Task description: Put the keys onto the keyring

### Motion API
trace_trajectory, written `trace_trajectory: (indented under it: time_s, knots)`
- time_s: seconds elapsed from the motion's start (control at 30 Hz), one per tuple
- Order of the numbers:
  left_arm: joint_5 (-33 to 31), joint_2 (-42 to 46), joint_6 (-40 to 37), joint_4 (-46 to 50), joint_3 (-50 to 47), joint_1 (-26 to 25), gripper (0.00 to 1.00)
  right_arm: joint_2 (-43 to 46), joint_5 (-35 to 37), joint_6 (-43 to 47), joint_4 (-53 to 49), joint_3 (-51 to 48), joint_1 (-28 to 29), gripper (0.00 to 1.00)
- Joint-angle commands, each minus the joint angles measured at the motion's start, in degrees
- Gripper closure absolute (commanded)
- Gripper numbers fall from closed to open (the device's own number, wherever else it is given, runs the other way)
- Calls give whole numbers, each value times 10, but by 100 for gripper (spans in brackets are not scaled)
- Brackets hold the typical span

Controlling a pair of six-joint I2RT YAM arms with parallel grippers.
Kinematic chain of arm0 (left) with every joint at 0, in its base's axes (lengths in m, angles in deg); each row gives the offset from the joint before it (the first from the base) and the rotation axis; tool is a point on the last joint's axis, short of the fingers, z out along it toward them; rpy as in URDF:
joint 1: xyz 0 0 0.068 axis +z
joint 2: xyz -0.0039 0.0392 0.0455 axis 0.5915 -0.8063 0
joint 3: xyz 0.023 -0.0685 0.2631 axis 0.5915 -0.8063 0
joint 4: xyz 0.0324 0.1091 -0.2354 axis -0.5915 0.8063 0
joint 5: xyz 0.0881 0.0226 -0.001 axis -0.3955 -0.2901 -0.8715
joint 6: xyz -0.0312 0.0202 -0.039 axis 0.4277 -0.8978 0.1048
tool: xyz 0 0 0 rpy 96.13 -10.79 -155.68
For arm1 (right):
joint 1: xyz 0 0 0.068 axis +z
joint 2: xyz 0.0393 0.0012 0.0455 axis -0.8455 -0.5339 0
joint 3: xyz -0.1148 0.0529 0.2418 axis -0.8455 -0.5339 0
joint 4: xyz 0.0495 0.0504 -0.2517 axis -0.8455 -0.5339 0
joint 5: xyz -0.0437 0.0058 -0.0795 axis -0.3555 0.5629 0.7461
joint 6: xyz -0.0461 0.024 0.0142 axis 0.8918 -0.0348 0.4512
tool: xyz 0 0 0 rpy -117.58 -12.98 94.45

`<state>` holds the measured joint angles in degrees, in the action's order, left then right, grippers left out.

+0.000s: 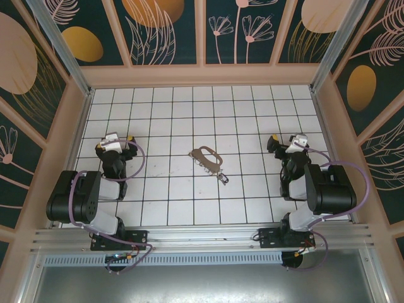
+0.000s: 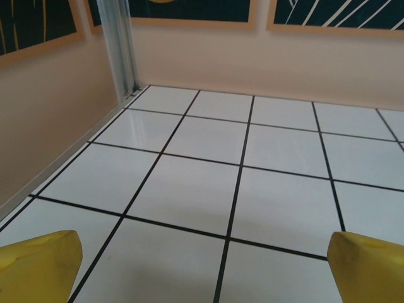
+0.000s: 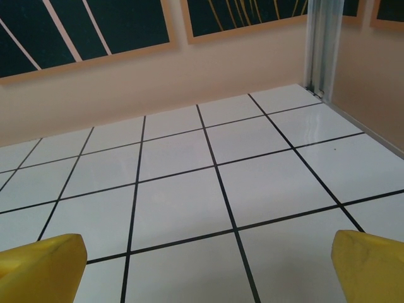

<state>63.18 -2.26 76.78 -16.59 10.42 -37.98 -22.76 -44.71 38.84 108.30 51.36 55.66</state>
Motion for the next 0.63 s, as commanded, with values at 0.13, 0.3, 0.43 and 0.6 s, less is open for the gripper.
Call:
trace_trajectory:
  time_s: [0.13,0.3,0.43,0.6]
  knots:
    - [16,3,6,-37,3,3,1,-4,12,31,3,12,21,1]
    - [16,3,6,-37,2,3,1,-4,12,32,3,12,21,1]
    - [16,3,5,-38,1,4,1,-4,-7,28,-12,18,13,1]
    - [16,4,5,-38,1,3,1,-2,-29,23,-20,22,3,1]
